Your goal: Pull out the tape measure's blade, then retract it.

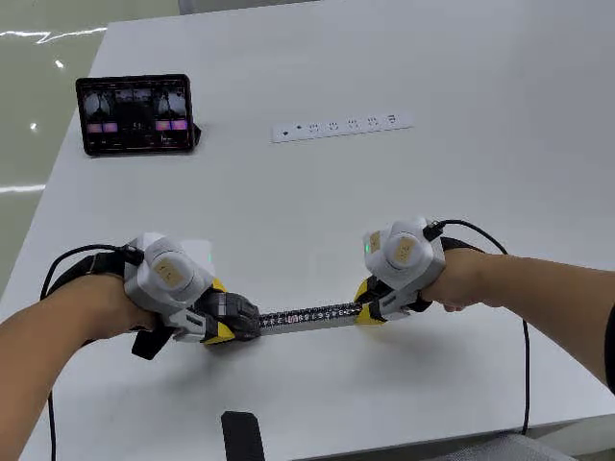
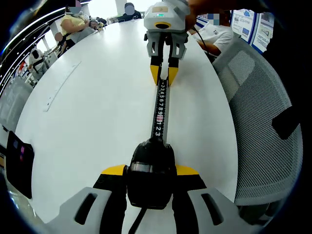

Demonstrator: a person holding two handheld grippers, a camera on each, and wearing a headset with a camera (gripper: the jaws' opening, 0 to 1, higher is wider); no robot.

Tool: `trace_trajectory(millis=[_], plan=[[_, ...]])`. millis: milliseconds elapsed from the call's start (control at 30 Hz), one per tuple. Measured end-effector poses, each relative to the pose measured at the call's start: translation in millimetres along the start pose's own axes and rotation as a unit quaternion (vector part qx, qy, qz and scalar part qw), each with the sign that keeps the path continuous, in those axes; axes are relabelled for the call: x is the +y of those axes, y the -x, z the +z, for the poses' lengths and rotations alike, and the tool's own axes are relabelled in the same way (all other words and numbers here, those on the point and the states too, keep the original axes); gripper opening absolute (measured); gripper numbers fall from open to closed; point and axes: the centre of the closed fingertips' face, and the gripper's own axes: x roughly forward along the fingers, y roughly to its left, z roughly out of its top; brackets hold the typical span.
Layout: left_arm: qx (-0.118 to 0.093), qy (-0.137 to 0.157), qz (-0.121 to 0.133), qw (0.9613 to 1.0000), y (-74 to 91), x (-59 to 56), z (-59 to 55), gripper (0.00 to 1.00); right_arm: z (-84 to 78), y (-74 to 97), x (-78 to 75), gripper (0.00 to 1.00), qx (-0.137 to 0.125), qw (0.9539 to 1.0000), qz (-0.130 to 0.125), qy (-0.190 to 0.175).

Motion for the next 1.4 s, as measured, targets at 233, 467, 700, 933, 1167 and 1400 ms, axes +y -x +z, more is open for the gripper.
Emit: trace_trajectory(millis=[233, 467, 700, 933, 1167, 1400], plan=[[0.0, 0.0, 0.0, 1.0, 0.5, -1.3, 0.5, 0.3, -3.7, 2.3, -1.1, 0.09, 0.001, 1.0, 0.0, -0.001], [0.0, 0.0, 0.001, 1.0, 0.9, -2.1, 0.7, 0.3, -7.2, 4.5, -1.2, 0.09, 0.002, 1.0, -0.001, -0.002], [0.0, 0.001, 0.001, 1.0, 1.5, -2.7, 1.2, 0.3, -11.1, 6.9, -1.7, 0.09, 0.003, 1.0, -0.001, -0.004], [0.0, 0.002, 0.002, 1.0, 1.9, -3.2, 1.8, 0.3, -15.6, 9.6, -2.2, 0.09, 0.006, 1.0, -0.001, 0.001], [0.0, 0.002, 0.002, 1.0, 2.0, -2.9, 2.1, 0.3, -19.1, 12.3, -3.1, 0.09, 0.005, 1.0, -0.001, -0.004], [0.0, 0.002, 0.002, 1.0, 1.9, -2.4, 2.2, 0.3, -22.8, 15.2, -3.0, 0.09, 0.007, 0.9999, -0.002, -0.008]])
